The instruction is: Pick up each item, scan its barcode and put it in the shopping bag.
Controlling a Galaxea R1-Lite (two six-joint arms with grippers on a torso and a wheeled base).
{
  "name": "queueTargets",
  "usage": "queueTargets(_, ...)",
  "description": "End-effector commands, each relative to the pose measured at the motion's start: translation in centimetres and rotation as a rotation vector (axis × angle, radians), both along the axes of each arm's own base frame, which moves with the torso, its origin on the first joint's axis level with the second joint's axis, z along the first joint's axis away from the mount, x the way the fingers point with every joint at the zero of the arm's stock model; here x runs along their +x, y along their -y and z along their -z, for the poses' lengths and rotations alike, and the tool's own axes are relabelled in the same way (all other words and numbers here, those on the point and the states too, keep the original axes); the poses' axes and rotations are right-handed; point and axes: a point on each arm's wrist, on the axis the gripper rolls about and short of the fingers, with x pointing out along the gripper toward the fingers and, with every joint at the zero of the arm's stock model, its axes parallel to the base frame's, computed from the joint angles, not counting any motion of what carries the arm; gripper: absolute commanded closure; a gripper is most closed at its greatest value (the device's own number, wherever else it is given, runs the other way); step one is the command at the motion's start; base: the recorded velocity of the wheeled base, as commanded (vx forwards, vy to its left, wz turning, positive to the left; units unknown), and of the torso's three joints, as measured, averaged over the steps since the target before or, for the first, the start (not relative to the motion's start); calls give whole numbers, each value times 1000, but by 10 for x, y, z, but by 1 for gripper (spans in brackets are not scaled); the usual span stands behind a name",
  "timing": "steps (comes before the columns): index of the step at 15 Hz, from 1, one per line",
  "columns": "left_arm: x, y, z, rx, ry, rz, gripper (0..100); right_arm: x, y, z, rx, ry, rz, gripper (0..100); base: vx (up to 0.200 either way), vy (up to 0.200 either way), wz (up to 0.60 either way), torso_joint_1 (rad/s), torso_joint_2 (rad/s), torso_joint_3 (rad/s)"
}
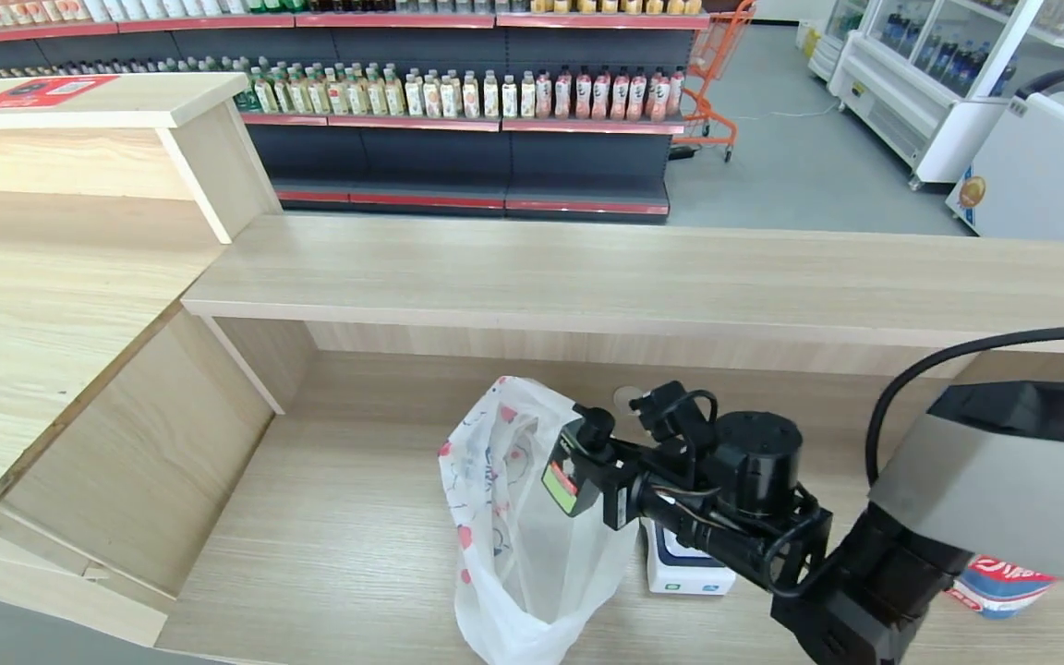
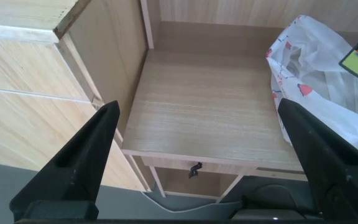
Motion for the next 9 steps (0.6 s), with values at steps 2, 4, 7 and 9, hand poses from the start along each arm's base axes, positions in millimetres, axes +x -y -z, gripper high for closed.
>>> queueTargets(2,0,0,0,0,1,0,0,25,-26,45,-27,-30,-13,100,0,0,0,0,0,0)
queueTargets(4,0,0,0,0,1,0,0,30,-30,52,-35,-29,-17,100,0,0,0,0,0,0)
queueTargets(7,0,0,0,0,1,0,0,41,-37,62,-70,13,-28,100,0,0,0,0,0,0)
queueTargets(9,0,0,0,0,1,0,0,48,-42,63,-85,38,-33,100,0,0,0,0,0,0)
